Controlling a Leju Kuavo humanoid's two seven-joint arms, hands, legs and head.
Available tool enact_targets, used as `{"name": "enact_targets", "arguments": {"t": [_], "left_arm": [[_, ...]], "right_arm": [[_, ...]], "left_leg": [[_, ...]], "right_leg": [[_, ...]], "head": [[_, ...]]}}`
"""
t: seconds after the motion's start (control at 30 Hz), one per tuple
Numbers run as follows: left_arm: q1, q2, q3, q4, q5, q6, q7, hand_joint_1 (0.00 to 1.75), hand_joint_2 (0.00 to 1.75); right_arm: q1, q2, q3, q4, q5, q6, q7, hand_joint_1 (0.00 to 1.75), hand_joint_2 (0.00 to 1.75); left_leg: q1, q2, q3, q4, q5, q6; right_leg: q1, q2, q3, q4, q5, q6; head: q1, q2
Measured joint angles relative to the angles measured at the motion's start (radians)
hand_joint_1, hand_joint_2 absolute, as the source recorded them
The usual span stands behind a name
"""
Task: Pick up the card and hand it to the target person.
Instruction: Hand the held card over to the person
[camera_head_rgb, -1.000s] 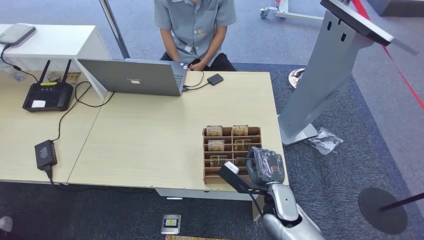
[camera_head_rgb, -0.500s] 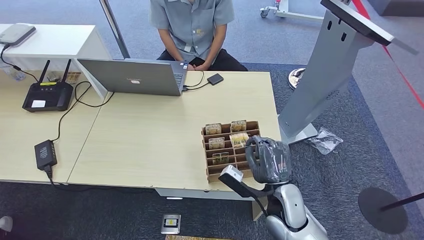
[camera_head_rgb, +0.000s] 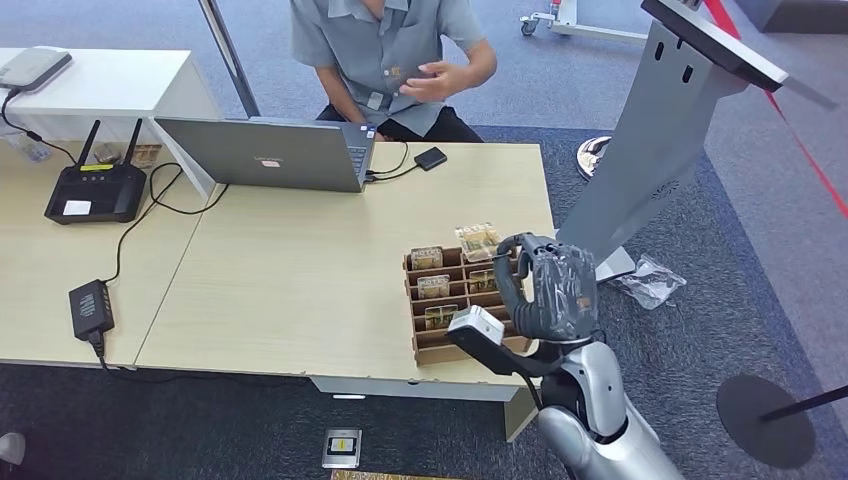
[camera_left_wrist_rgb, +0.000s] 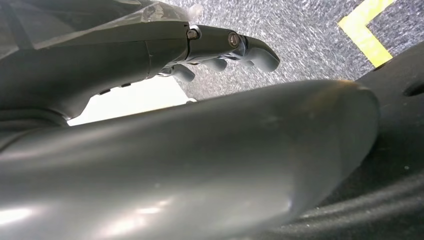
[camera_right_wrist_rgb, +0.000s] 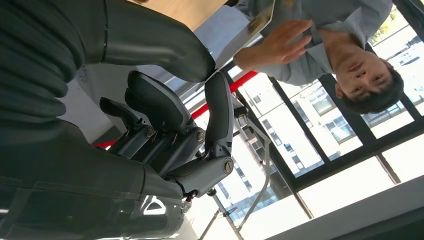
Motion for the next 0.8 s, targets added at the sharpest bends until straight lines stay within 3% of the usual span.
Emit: {"name": "enact_targets", "arguments": {"t": [0.17, 0.5, 0.53, 0.63, 0.67, 0.8], "left_arm": [[-0.002, 0.0, 0.0, 0.0, -0.019, -0.003, -0.007, 0.0, 0.0], [-0.007, 0.001, -0.002, 0.0, -0.046, -0.015, 0.0, 0.0, 0.0], [-0.007, 0.001, -0.002, 0.0, -0.047, -0.016, 0.0, 0.0, 0.0], [-0.008, 0.001, -0.003, 0.0, -0.051, -0.017, 0.001, 0.0, 0.0], [-0.008, 0.002, -0.004, 0.0, -0.052, -0.017, 0.001, 0.0, 0.0], [-0.008, 0.002, -0.005, 0.0, -0.051, -0.017, 0.001, 0.0, 0.0]], "right_arm": [[-0.081, 0.023, 0.013, 0.062, -0.029, 0.042, -0.002, 1.75, 1.75], [-0.23, 0.079, 0.037, 0.223, 0.013, 0.124, 0.089, 1.75, 1.75], [-0.241, 0.085, 0.04, 0.239, 0.02, 0.126, 0.097, 1.45, 1.75], [-0.27, 0.101, 0.048, 0.291, 0.028, 0.141, 0.123, 0.14, 1.75], [-0.278, 0.106, 0.05, 0.308, 0.024, 0.151, 0.131, 0.0, 1.75], [-0.286, 0.119, 0.055, 0.36, -0.025, 0.194, 0.143, 0.0, 1.75]], "left_leg": [[0.0, 0.0, 0.0, 0.0, 0.0, 0.0], [0.0, -0.001, 0.0, 0.0, 0.0, 0.0], [0.0, -0.001, 0.0, 0.0, 0.0, 0.0], [0.0, -0.001, 0.0, 0.0, 0.0, 0.0], [0.0, -0.001, 0.0, 0.0, 0.0, 0.0], [0.0, -0.001, 0.0, 0.0, 0.0, 0.0]], "right_leg": [[0.0, 0.0, 0.0, 0.0, 0.0, 0.0], [0.0, 0.0, 0.0, 0.0, 0.0, 0.0], [0.0, 0.0, 0.0, 0.0, 0.0, 0.0], [0.0, 0.0, 0.0, 0.0, 0.0, 0.0], [0.0, 0.0, 0.0, 0.0, 0.0, 0.0], [0.0, 0.0, 0.0, 0.0, 0.0, 0.0]], "head": [[0.0, 0.0], [0.0, 0.0], [0.0, 0.0], [0.0, 0.0], [0.0, 0.0], [0.0, 0.0]]}}
